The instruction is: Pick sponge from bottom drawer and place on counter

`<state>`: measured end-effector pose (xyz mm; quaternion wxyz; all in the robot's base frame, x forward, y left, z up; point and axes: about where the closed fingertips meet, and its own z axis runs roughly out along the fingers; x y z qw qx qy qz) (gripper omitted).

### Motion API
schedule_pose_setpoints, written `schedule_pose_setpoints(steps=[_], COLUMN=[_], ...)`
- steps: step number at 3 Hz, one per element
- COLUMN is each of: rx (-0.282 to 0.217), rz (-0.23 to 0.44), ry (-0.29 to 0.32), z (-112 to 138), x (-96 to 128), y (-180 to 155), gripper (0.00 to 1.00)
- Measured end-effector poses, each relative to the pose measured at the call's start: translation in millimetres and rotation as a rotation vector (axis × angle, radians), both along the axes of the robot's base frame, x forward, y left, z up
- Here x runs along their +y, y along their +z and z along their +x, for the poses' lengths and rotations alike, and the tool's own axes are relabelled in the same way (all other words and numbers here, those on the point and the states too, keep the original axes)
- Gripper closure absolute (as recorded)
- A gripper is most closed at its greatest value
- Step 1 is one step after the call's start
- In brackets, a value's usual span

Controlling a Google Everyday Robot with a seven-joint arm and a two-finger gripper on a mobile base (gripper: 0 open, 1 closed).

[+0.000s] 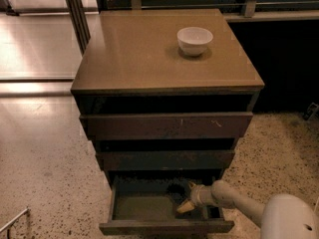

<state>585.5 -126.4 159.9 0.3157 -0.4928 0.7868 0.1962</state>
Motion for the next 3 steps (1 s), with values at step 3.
schedule_pose_setpoints(steps=[3], rx=[0.000], rz=[-0.002], ry=[-0.006], z=[21], x=[1], y=[-36], gripper=[0.22])
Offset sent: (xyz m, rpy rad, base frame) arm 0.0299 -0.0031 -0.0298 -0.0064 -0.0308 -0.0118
